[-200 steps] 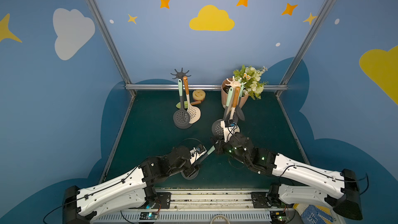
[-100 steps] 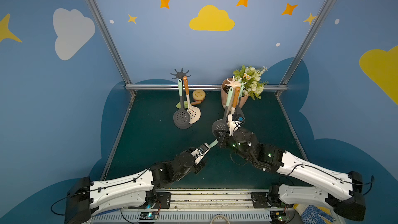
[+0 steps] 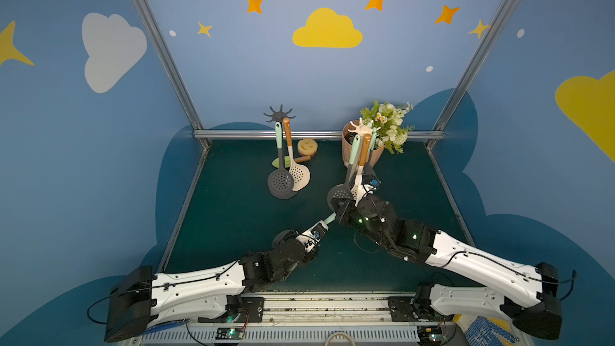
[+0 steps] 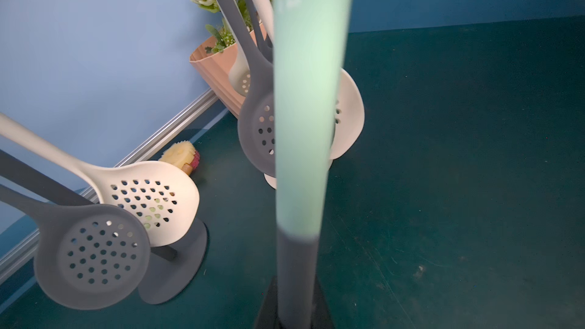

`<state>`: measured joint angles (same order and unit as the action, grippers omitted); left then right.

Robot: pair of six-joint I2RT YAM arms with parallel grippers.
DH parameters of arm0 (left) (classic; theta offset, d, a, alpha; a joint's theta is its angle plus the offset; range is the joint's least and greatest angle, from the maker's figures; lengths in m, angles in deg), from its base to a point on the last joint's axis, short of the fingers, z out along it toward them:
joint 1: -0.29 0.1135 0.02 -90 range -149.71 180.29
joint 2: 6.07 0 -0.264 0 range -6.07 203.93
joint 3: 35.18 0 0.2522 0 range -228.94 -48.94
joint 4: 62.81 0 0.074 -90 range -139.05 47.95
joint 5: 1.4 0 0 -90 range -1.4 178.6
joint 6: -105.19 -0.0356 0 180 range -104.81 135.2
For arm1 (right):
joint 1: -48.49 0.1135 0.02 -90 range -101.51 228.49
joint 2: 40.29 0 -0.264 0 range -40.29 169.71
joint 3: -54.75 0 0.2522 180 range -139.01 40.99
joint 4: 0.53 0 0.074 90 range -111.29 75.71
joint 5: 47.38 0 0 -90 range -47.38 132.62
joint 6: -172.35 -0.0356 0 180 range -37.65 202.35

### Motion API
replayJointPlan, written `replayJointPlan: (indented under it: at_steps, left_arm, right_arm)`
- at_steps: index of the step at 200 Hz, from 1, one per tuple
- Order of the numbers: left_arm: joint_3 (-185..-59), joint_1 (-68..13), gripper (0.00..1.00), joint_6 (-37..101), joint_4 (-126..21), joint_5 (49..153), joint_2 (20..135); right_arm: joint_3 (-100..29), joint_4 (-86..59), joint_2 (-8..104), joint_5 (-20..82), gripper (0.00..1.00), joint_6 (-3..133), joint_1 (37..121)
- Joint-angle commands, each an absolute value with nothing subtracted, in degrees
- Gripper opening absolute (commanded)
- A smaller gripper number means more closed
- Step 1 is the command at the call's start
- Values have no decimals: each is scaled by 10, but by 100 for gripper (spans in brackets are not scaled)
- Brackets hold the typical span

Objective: Hang the skimmer on the kitchen utensil rack
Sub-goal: Pick up the skimmer from the center of the board.

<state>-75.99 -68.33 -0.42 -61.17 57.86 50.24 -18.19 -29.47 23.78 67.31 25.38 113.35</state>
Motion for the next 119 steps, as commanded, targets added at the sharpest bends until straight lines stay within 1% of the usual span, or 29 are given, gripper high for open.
replayJointPlan:
  at_steps: [1, 8, 14, 25, 36, 62, 78, 119]
  left_arm:
    - [-754, -671, 4, 45, -619, 510, 480]
    - [-753, -671, 4, 53, -612, 504, 474]
    - [-752, -671, 4, 63, -603, 500, 467]
    - [-752, -670, 4, 81, -589, 488, 454]
    - [-751, -669, 4, 99, -573, 475, 441]
    - [-760, -664, 4, 141, -526, 415, 418]
    - [-773, -654, 4, 172, -498, 353, 414]
    - [-843, -585, 4, 326, -370, 218, 433]
  right_arm:
    - [-188, -283, 229, 670, 26, 284, 1136]
    - [-187, -275, 226, 664, 36, 305, 1136]
    - [-186, -271, 223, 663, 42, 319, 1136]
    - [-185, -262, 216, 658, 49, 347, 1137]
    - [-184, -256, 204, 652, 53, 383, 1137]
    - [-166, -246, 159, 645, 59, 465, 1137]
    - [-147, -241, 130, 642, 61, 516, 1134]
    - [-123, -283, 88, 609, 63, 614, 1130]
